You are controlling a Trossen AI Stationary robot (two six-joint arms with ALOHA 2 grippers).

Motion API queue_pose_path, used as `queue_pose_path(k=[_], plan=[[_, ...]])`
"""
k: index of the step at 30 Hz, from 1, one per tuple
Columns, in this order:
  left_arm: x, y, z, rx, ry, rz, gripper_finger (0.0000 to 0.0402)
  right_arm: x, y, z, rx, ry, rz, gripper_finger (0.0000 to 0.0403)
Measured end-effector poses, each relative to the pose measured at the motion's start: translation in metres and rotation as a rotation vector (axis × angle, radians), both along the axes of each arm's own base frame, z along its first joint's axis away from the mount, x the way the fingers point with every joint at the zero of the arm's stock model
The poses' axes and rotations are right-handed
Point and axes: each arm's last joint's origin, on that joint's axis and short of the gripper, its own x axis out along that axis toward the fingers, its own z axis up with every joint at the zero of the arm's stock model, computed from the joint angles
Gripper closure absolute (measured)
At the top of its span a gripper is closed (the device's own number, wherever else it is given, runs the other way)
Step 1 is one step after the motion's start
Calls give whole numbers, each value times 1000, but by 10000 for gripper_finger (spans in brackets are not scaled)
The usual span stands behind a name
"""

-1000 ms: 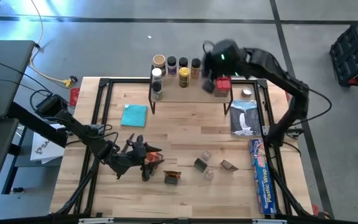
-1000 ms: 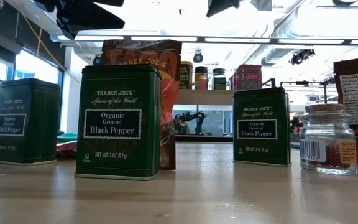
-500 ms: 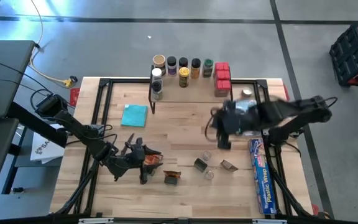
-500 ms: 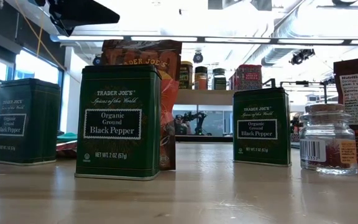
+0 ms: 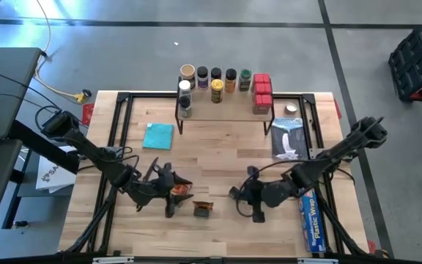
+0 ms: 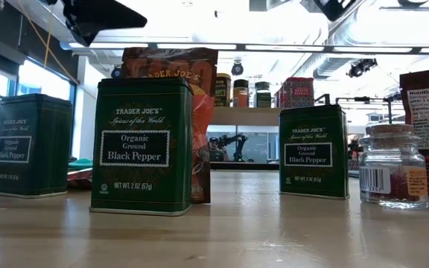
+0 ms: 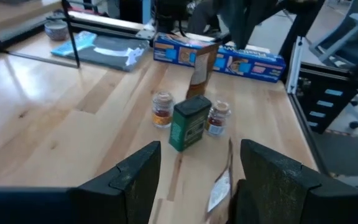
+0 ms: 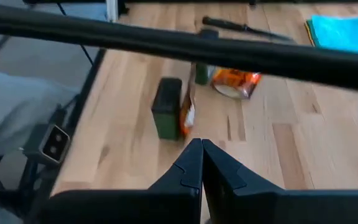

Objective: Shelf spices
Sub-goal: Put the brown seasoning bottle on the shelf

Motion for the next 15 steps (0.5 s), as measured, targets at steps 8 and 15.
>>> queue_pose_path(k=[8,15], plan=[[10,4,18,41,15,10,186,4,-18,-4,40,85,-36,380],[12,6,20,49,17,12,186,-5,-22,-14,20,240,1,284]])
